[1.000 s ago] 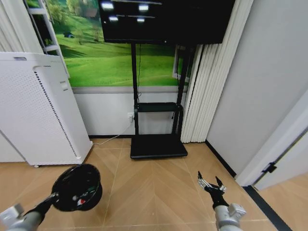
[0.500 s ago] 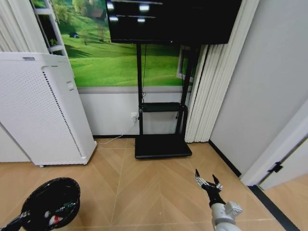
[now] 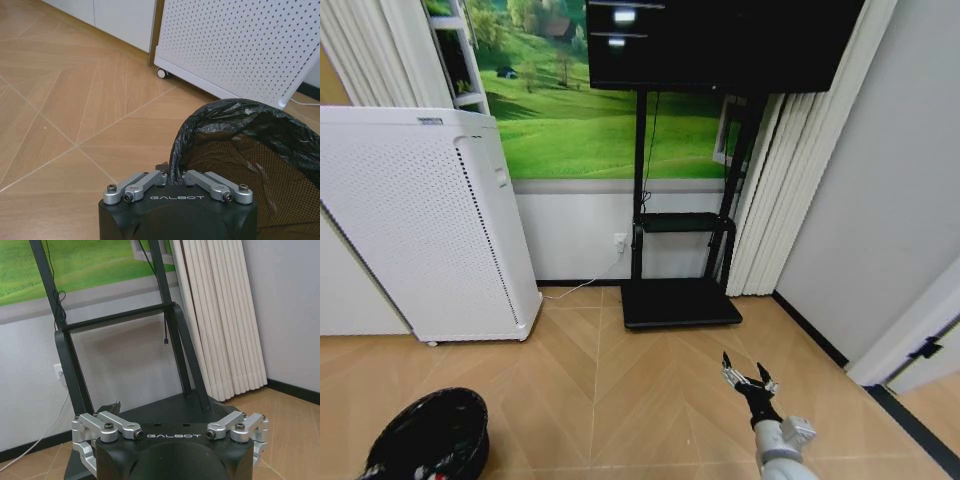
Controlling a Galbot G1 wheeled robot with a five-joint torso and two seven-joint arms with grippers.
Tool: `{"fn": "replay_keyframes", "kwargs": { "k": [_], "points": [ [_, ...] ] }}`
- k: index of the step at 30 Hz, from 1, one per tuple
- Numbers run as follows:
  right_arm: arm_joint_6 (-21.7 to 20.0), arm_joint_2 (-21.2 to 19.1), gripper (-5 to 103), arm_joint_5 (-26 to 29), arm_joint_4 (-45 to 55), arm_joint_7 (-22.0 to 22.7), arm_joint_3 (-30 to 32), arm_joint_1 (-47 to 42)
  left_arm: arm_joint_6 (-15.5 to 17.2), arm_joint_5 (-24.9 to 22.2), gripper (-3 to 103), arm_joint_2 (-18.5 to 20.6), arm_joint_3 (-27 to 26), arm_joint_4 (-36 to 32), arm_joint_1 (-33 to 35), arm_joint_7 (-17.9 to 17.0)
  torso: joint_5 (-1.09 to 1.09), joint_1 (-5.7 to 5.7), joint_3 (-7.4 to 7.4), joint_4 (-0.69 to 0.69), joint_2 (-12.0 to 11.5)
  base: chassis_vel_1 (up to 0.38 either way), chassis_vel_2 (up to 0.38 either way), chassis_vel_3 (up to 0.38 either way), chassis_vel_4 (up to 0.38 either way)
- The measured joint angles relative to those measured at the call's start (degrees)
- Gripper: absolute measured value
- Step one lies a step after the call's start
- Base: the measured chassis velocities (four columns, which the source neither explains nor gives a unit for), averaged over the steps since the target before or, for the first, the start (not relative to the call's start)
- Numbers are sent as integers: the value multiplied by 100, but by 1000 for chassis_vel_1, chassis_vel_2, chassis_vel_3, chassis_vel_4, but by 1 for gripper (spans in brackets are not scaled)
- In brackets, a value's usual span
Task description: Pick up the trash bin and place the garbage on the floor into it.
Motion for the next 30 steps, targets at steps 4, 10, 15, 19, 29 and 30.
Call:
{"fn": "replay_keyframes", "kwargs": {
  "k": [4,10,15,19,29,30],
  "points": [
    [21,-2,100,-11,-40,-8,-2,-29,68,5,3,-12,168,188,-170,-29,0,0,0,-2,0,-56,-53,64,59],
    [31,-6,100,-27,-75,-12,27,-80,146,183,3,-15,415,543,-432,-139,-1,0,0,-1,0,-9,-9,5,8],
    [36,-3,100,-42,-94,-17,46,-105,145,215,3,-12,479,690,-509,-144,-1,0,0,-1,0,0,0,0,0],
    [39,2,100,-62,-114,-23,48,-126,137,217,3,-5,497,729,-533,-144,1,0,0,-2,1,0,0,0,0],
    [59,18,100,-147,-119,-115,55,-172,123,212,3,-30,518,716,-530,-140,-2,0,-1,-1,1,0,0,0,0],
    [67,24,100,-153,-119,-115,54,-186,122,213,3,-38,526,704,-530,-141,-2,0,0,-1,0,0,0,0,0]
  ]
}}
